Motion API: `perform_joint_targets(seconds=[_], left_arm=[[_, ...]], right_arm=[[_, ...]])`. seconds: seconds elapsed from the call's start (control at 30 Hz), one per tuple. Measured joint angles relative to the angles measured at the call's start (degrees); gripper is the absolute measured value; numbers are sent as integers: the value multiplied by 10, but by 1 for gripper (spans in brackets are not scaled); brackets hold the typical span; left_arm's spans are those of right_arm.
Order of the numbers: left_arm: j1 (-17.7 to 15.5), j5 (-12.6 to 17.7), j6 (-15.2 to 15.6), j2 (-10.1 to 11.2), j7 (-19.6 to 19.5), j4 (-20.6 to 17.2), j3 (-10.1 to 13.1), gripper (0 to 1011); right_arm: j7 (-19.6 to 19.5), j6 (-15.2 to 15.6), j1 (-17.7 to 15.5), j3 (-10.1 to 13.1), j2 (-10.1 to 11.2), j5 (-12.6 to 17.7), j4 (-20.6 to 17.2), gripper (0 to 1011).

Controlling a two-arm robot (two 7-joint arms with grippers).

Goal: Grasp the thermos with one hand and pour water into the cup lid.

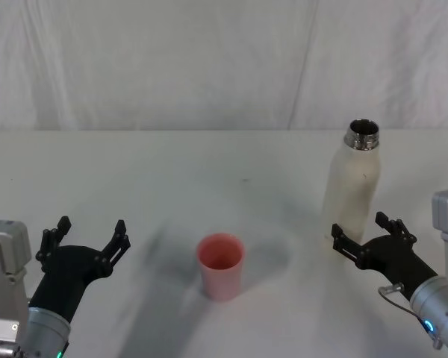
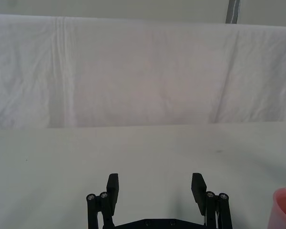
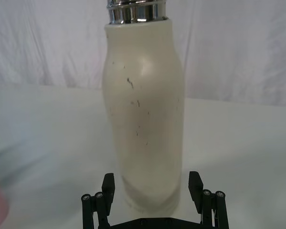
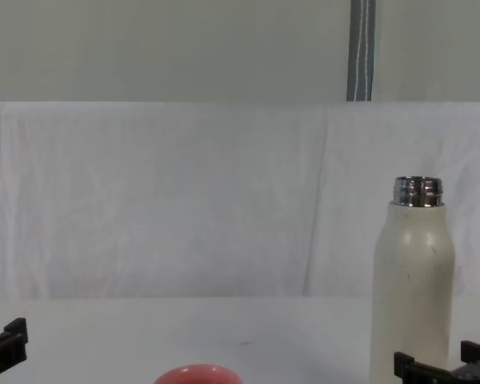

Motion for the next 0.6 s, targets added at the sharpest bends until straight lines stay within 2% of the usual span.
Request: perform_joint_targets(seconds=[0.33,0.6], left_arm=[[0,0,0,0,0,0,0,1001],[0,0,0,0,0,0,0,1001]], right_arm=[[7,-11,-37,5,21,8,-36,1001],[7,-51,-71,12,21,18,-63,1001]])
